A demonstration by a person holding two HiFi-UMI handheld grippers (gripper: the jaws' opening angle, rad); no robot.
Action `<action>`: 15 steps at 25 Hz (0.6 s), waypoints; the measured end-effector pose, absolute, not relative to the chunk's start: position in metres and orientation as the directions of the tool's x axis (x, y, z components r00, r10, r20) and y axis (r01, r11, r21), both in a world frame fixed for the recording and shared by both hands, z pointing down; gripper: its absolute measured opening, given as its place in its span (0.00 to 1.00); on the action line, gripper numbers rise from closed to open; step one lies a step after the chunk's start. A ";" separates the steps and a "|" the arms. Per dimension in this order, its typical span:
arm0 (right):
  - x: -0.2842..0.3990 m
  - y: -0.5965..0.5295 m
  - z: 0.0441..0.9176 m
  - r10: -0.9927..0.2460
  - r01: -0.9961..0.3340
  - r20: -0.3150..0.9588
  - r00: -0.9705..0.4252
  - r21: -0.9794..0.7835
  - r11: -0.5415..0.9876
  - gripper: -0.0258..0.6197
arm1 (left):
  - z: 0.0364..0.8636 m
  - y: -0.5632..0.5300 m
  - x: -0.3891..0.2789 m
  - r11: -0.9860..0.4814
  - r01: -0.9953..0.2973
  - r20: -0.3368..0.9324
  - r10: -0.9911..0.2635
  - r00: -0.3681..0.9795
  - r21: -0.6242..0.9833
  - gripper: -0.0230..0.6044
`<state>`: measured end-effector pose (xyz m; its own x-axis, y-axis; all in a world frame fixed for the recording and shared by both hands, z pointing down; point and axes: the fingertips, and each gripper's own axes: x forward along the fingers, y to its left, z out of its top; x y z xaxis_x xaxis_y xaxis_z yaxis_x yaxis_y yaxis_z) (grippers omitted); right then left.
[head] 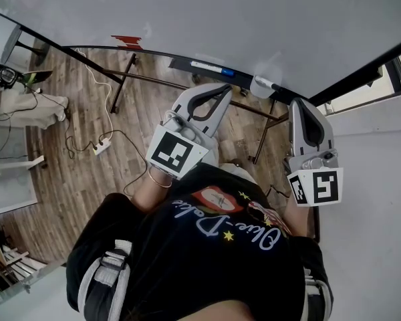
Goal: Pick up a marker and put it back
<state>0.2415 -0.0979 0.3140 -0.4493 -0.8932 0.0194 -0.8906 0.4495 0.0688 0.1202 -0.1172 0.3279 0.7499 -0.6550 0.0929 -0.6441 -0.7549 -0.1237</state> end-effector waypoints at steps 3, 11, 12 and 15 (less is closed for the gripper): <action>0.240 -0.098 0.315 -0.890 -0.888 0.024 -0.455 0.066 0.456 0.04 | 0.328 -0.117 0.121 -0.756 -0.643 0.092 -0.654 0.751 -0.122 0.04; 0.240 -0.098 0.315 -0.888 -0.886 0.028 -0.458 0.063 0.459 0.04 | 0.328 -0.118 0.121 -0.758 -0.641 0.094 -0.652 0.753 -0.121 0.04; 0.240 -0.098 0.316 -0.889 -0.886 0.028 -0.458 0.062 0.459 0.04 | 0.328 -0.118 0.122 -0.758 -0.640 0.093 -0.651 0.753 -0.122 0.04; 0.242 -0.098 0.317 -0.889 -0.887 0.029 -0.457 0.062 0.458 0.04 | 0.328 -0.118 0.122 -0.758 -0.640 0.092 -0.651 0.753 -0.123 0.04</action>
<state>0.2415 -0.0983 0.3167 -0.4567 -0.8892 0.0288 -0.8870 0.4576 0.0622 0.1222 -0.1179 0.3278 0.7534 -0.6511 0.0916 -0.6403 -0.7582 -0.1232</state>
